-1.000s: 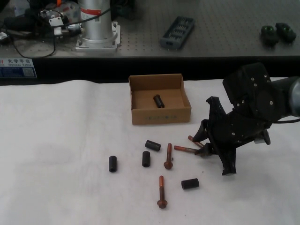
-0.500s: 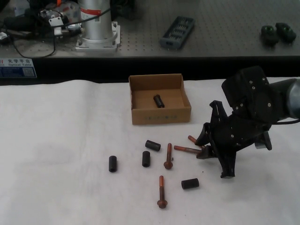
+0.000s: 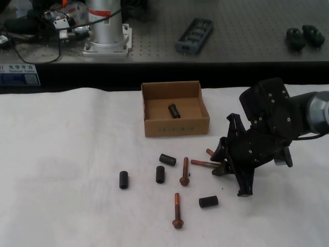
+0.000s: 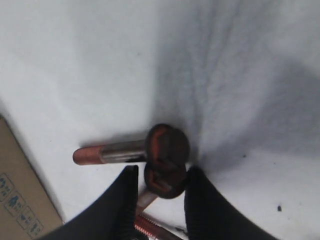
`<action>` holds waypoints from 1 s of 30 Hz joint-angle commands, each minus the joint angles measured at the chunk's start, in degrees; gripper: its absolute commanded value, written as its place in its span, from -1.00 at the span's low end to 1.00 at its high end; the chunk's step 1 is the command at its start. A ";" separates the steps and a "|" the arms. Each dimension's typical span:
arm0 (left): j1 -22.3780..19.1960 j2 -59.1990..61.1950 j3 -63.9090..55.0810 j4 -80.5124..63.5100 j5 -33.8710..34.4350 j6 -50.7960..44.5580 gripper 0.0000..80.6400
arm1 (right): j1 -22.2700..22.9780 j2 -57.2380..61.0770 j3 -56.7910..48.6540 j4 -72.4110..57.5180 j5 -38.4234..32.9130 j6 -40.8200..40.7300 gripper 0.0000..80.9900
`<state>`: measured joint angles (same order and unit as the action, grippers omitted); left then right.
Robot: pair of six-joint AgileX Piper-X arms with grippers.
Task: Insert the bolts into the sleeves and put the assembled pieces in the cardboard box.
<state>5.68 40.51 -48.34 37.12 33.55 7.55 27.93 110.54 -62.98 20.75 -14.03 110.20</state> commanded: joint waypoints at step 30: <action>-0.16 0.10 -0.21 -0.31 -0.35 0.19 0.04 | 1.53 2.95 -1.82 6.08 4.91 -4.15 -0.93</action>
<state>5.68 40.51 -48.34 37.12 33.46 7.55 29.39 111.89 -65.33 23.96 -11.30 107.03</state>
